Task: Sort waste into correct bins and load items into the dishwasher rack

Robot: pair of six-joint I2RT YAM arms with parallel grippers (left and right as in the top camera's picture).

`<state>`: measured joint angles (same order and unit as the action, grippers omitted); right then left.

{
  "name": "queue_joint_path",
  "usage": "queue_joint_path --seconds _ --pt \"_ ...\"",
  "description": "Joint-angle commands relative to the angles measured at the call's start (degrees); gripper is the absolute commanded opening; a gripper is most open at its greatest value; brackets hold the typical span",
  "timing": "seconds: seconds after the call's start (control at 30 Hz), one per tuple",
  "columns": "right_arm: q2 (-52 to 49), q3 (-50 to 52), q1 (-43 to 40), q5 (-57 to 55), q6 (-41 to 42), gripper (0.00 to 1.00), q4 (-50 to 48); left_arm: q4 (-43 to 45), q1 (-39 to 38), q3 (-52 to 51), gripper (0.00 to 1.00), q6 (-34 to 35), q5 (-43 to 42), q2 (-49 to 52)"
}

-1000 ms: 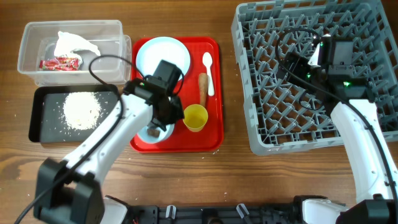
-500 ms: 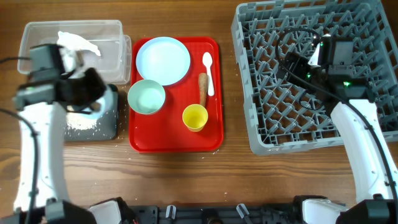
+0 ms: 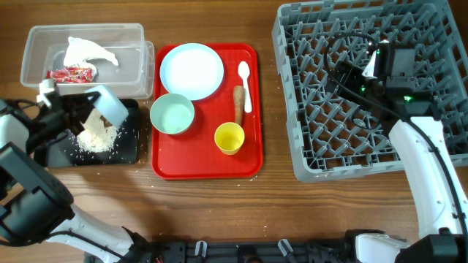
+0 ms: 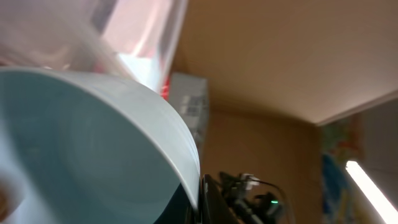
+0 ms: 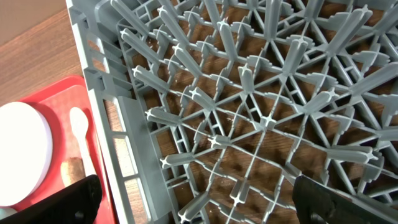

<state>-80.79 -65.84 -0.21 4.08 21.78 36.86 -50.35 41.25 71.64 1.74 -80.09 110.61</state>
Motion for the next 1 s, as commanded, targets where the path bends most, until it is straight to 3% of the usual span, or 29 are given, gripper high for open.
queue_joint_path --seconds 0.0,0.2,0.37,0.6,0.67,0.8,0.87,0.97 --pt "-0.66 -1.01 -0.02 0.33 -0.59 1.0 -0.11 -0.24 3.69 0.59 0.04 0.42 -10.25 0.26" --pt "-0.66 -1.01 -0.02 0.33 -0.55 1.0 -0.13 -2.78 5.01 0.59 0.04 1.7 -9.09 0.2" --pt "-0.66 -1.01 -0.02 0.33 -0.59 1.0 0.02 -8.48 -0.63 0.59 0.04 -2.34 -1.31 -4.92" --pt "-0.66 -1.01 -0.02 0.33 -0.55 1.0 0.04 -10.82 -21.79 0.59 0.04 -1.05 30.73 -23.32" --pt "-0.66 -1.01 -0.02 0.33 -0.57 1.0 0.04 -10.8 -31.39 0.59 0.04 5.81 48.0 -26.67" --pt "-0.66 -1.01 -0.02 0.33 -0.57 1.0 0.02 -10.54 -47.19 -0.35 0.04 17.53 72.81 -26.58" --pt "-0.66 -1.01 -0.02 0.31 -0.59 1.0 0.04 -7.41 -54.88 -3.43 0.04 21.55 78.09 -25.64" --pt "-0.66 -1.01 -0.02 0.33 -0.57 1.0 -0.31 -3.58 -61.37 -7.5 0.04 24.06 78.31 -24.59"
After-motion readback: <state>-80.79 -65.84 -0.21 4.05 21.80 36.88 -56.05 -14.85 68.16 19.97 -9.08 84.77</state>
